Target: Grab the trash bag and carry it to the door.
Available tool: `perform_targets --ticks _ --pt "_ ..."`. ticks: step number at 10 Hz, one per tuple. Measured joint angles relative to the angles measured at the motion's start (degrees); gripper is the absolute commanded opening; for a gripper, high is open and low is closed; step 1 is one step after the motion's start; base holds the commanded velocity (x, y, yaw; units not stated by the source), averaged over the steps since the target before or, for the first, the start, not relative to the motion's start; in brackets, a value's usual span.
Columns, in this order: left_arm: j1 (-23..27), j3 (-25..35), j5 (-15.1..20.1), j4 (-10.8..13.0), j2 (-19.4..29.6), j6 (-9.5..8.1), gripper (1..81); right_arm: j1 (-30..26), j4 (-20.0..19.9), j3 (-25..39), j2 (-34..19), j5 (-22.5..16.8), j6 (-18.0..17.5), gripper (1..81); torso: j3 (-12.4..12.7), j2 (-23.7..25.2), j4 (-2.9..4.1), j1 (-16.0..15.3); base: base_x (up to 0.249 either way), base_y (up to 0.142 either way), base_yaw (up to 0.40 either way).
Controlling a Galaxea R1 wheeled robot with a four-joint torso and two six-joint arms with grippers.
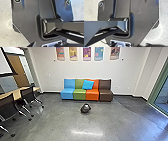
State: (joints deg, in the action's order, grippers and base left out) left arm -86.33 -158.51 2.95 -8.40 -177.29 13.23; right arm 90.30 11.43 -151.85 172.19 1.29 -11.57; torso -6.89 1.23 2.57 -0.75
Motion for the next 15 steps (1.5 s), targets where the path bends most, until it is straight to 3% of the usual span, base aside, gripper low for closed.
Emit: perform_targets --ticks 15 --pt "-0.1 -0.1 0.0 0.0 0.3 0.02 81.1 0.2 0.0 0.0 0.0 0.0 0.0 81.1 0.0 0.0 0.0 0.0 0.16 0.01 0.0"
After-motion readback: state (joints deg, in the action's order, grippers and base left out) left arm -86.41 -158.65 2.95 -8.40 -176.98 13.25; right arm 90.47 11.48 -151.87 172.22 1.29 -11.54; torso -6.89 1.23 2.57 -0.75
